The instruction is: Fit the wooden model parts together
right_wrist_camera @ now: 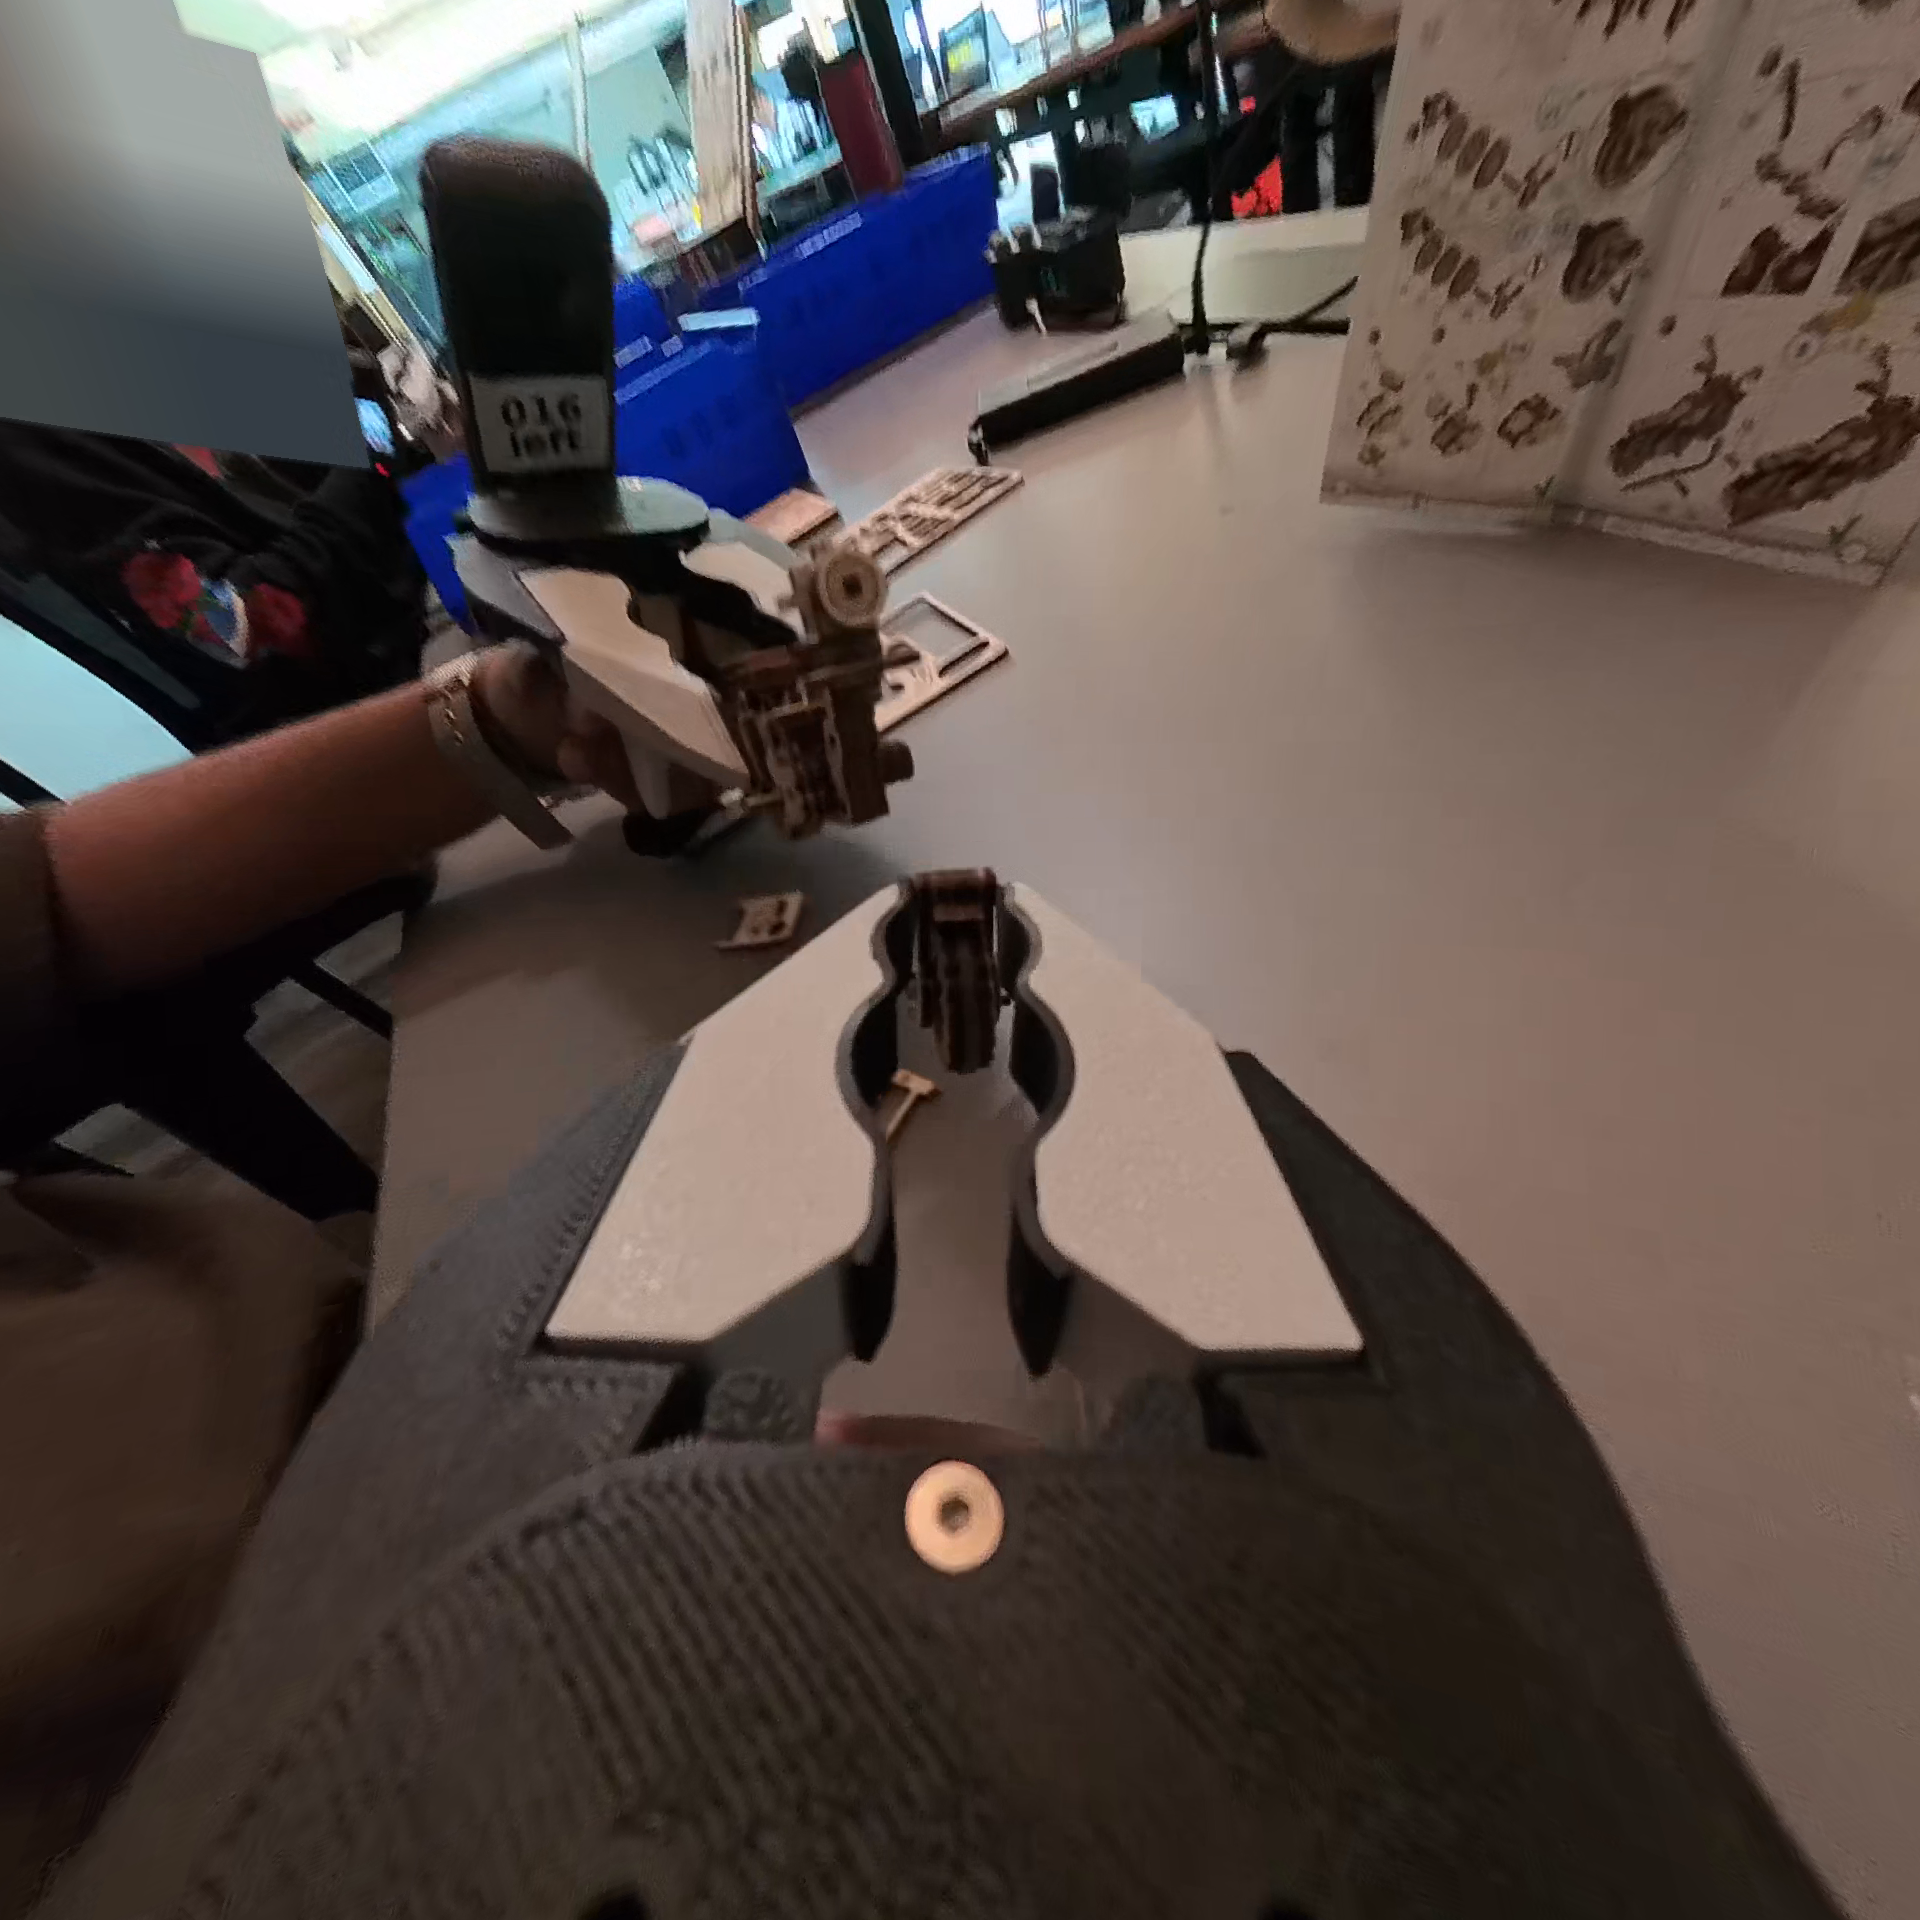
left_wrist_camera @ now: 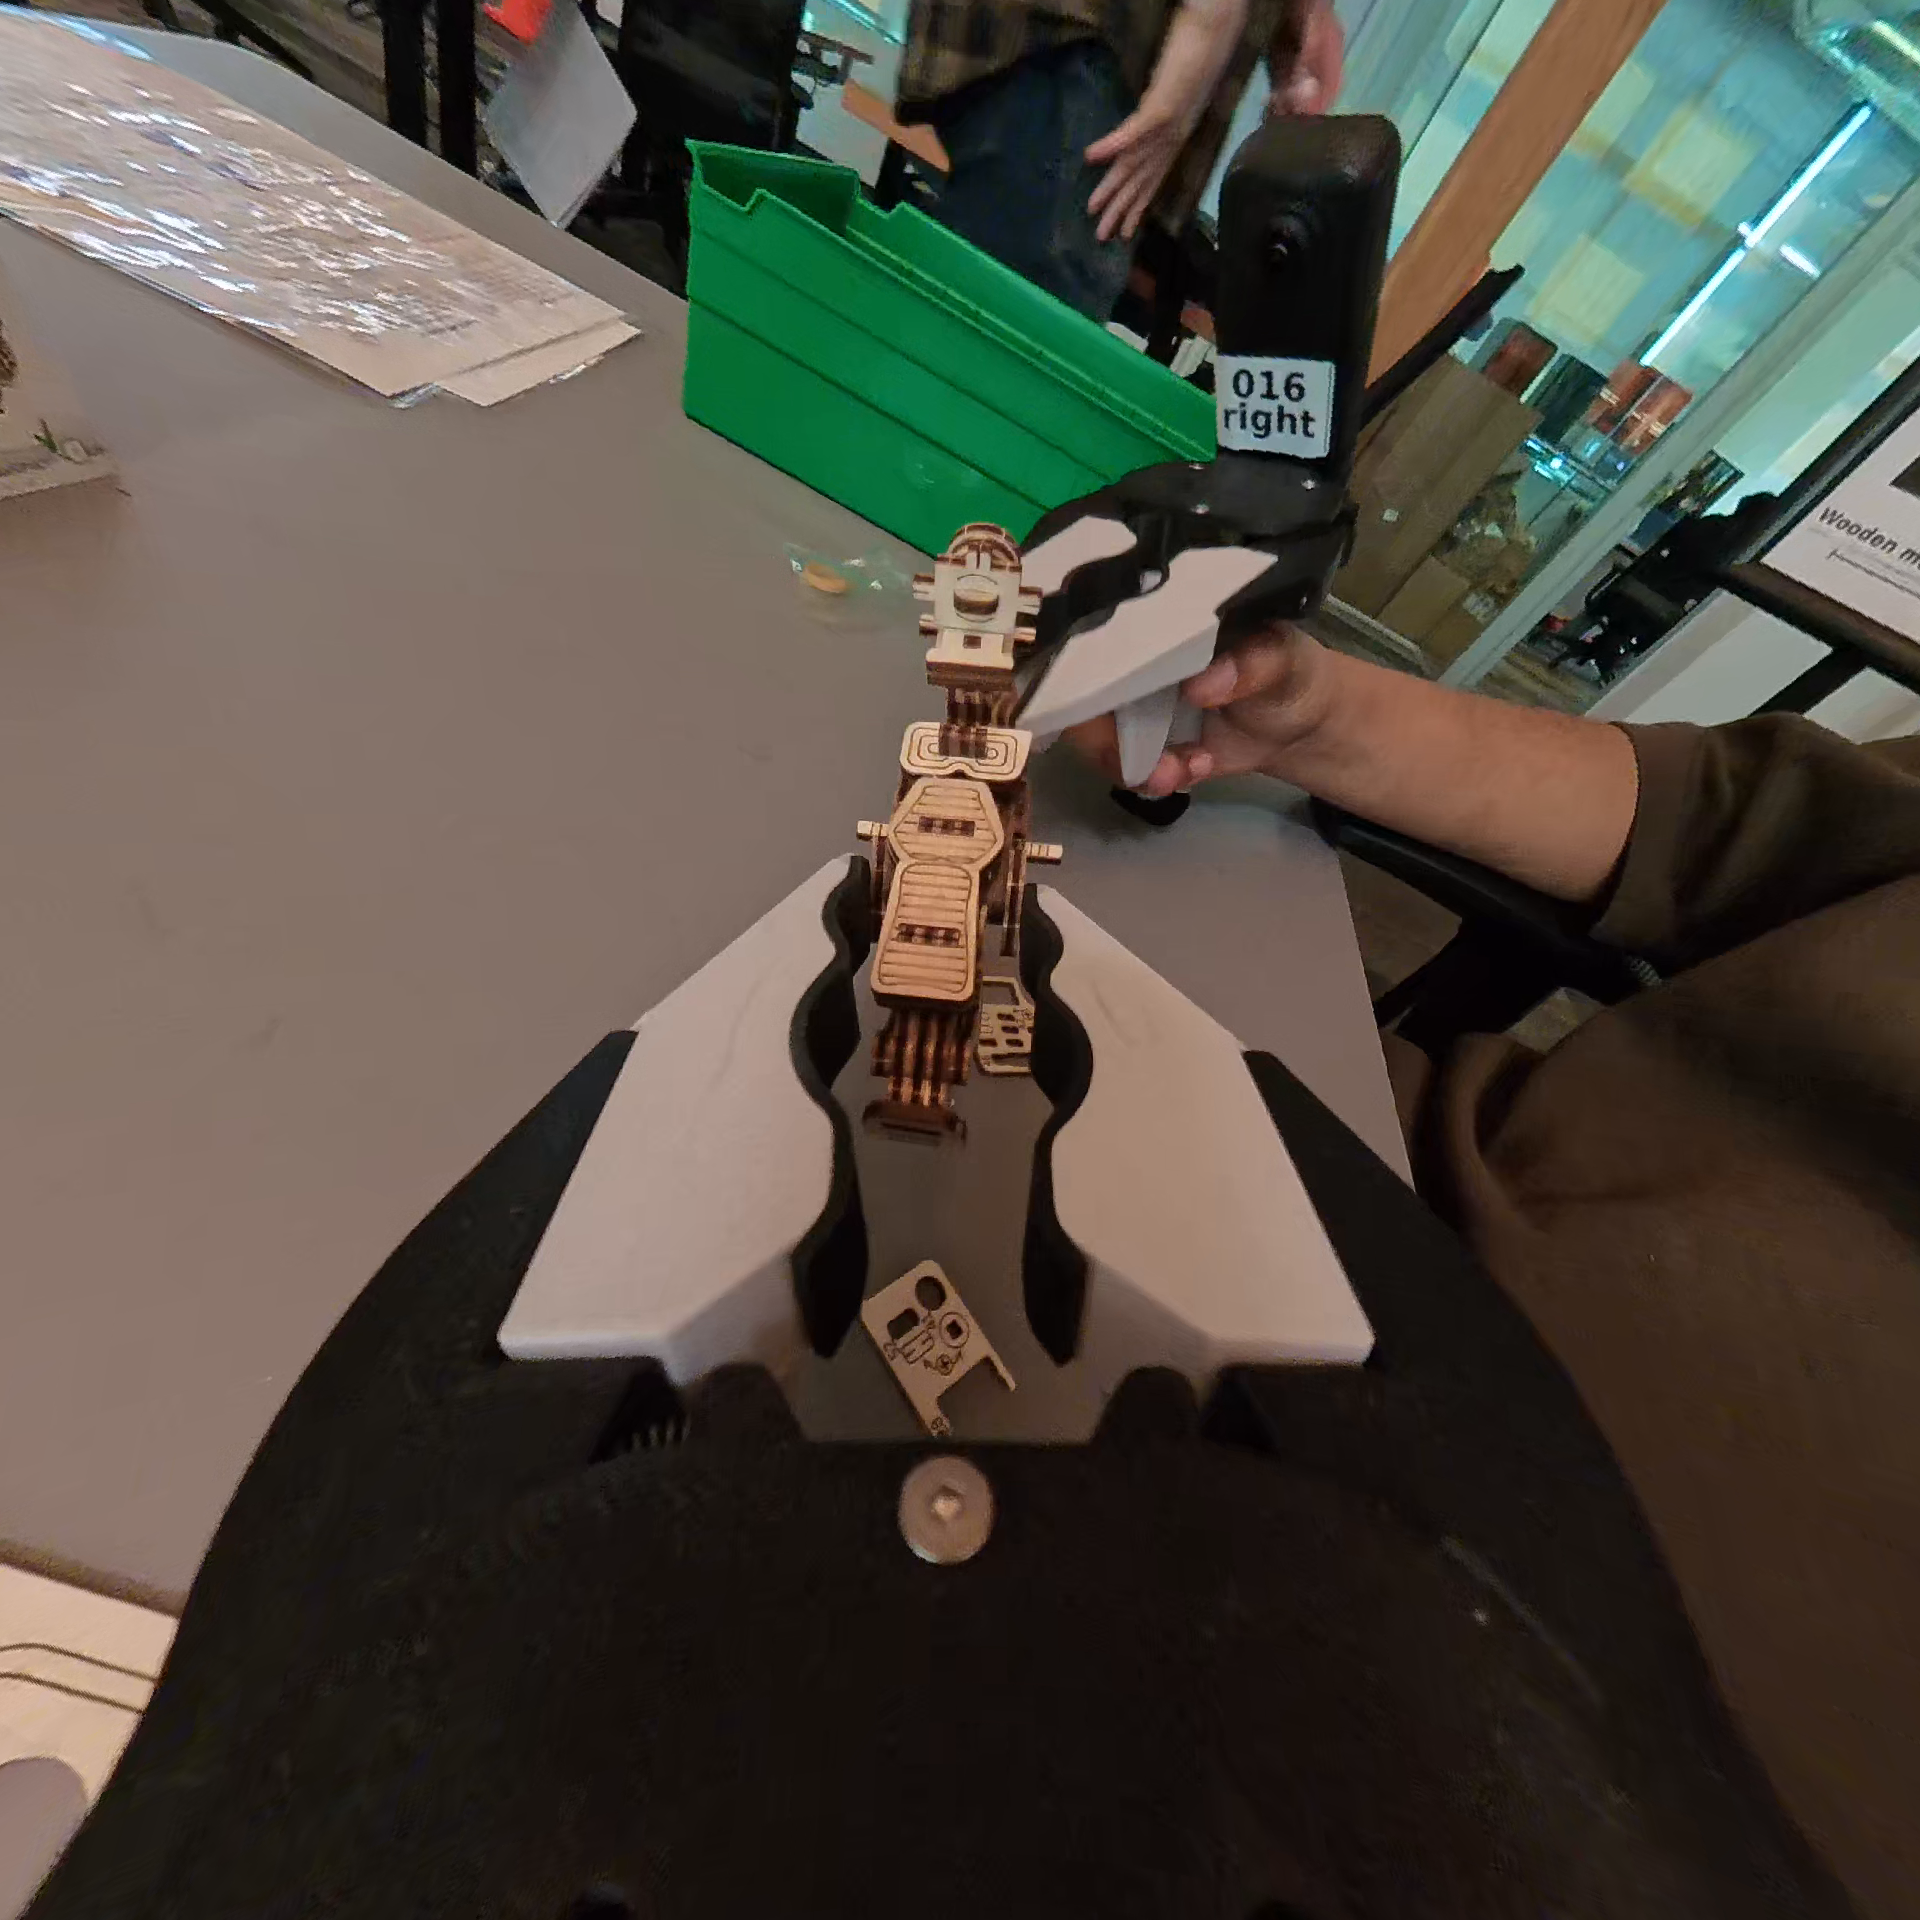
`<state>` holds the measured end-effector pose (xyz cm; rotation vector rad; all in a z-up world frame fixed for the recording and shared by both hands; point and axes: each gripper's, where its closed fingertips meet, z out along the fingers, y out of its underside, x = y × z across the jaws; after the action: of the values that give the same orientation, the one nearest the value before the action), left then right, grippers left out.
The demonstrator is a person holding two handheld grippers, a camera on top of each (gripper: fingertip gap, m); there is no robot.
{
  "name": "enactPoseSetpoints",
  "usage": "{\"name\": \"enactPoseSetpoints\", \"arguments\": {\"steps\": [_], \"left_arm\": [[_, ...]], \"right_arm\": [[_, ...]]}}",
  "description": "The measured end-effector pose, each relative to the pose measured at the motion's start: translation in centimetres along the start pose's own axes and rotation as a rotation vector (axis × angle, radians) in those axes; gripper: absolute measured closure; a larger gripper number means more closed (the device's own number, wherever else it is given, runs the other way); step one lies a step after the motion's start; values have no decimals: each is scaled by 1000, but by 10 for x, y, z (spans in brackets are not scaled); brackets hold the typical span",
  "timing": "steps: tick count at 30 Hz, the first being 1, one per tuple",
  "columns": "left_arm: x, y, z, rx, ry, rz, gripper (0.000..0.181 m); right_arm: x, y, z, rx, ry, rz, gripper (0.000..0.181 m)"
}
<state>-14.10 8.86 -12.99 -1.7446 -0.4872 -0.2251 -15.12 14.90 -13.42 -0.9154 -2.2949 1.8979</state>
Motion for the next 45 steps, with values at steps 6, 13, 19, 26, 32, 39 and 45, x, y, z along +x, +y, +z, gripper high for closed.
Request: {"name": "enactPoseSetpoints", "arguments": {"steps": [6, 13, 19, 26, 32, 39, 45], "left_arm": [[-5, 2, -4, -1, -27, -1, 154], [-10, -1, -7, 15, -39, -11, 155], [-8, 2, -5, 1, -33, -7, 155], [8, 11, 0, -57, 44, 10, 154], [23, 13, 1, -59, 121, 67, 154], [29, 20, 6, -105, 120, 141, 154], [30, 29, 14, -166, 78, 213, 155]], "right_arm": [[4, 33, -1, -223, 135, -191, 168], [4, 45, -30, -259, 175, -237, 168], [5, 48, -35, -268, 160, -217, 168], [-4, 41, -37, -241, 77, -147, 168], [-28, 18, -38, -72, -110, -56, 168], [-34, 15, -38, -35, -180, -20, 168], [-34, 26, -35, -83, -190, -17, 168]]}}
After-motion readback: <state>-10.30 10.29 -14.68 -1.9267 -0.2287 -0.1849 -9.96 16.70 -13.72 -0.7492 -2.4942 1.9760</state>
